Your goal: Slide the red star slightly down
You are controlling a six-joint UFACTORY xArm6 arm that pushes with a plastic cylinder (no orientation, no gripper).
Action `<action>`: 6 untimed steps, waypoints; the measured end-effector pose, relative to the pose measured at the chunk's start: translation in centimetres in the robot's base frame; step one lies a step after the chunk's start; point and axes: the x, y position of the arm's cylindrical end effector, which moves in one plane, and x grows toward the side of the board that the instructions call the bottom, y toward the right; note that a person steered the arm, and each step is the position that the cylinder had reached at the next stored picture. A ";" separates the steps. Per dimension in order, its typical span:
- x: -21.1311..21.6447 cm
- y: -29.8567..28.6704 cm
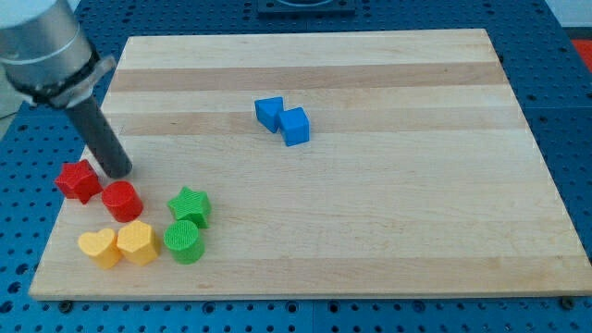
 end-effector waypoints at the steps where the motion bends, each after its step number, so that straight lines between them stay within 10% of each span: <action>1: -2.6 -3.8; 6: 5.6 -5.3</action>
